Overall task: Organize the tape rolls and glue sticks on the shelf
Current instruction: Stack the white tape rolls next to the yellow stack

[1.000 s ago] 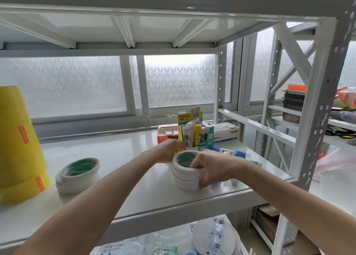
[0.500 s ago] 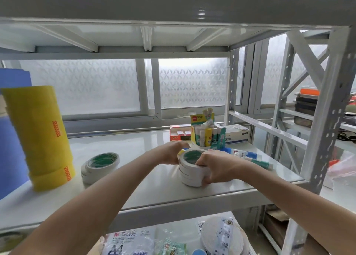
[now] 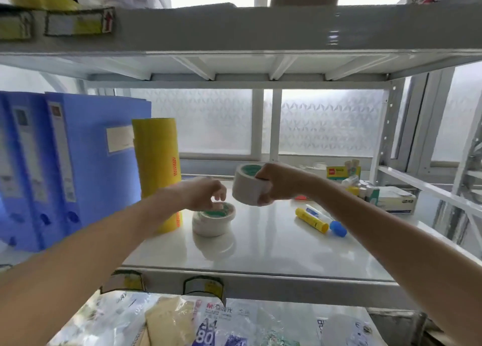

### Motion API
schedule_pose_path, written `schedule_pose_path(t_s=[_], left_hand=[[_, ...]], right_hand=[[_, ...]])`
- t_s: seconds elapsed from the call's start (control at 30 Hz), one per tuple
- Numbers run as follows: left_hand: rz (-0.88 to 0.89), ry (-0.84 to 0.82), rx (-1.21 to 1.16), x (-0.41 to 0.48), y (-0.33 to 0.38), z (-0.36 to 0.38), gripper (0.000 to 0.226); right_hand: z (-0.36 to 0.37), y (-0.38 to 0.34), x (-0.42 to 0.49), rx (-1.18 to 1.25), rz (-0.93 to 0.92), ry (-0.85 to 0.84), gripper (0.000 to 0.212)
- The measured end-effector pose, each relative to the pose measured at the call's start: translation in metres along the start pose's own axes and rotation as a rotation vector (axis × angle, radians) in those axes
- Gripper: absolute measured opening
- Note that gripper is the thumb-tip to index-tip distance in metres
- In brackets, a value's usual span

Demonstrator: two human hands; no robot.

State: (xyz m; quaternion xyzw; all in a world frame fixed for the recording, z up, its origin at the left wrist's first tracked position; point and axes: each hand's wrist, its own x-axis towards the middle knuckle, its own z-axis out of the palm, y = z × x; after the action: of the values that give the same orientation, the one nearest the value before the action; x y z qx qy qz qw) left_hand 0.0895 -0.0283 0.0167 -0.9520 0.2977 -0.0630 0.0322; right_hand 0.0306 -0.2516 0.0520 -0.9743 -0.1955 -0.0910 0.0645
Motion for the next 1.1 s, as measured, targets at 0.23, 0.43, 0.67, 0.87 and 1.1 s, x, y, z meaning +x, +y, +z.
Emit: schedule_pose_path(t_s=[0.23,0.43,0.67,0.87,1.1], left_hand=[[-0.171,-0.055,-0.036,-0.058,-0.048,0.012,0.027],[-0.194,-0.071,-0.120,-0.060,-0.040,0.034,0.042],[-0.178,-0.085,-0.096,-0.047,-0.032,0.040,0.040],[-0.150,-0.085,-0.126,-0.050,-0.032,0.044,0.042],[-0.144,-0.097,-0.130,-0.049,-0.031,0.045,0.044]], right_hand=[[0.031,-0.057,0.058,-0.003,-0.046,-0.069,0.020],[0.050,-0.061,0.057,0.026,-0.020,-0.193,0.031],[0.058,-0.064,0.066,-0.109,0.018,-0.125,0.043],[0.060,-0.072,0.076,-0.142,-0.008,-0.099,0.043],[0.060,-0.075,0.082,-0.155,-0.012,-0.110,0.041]])
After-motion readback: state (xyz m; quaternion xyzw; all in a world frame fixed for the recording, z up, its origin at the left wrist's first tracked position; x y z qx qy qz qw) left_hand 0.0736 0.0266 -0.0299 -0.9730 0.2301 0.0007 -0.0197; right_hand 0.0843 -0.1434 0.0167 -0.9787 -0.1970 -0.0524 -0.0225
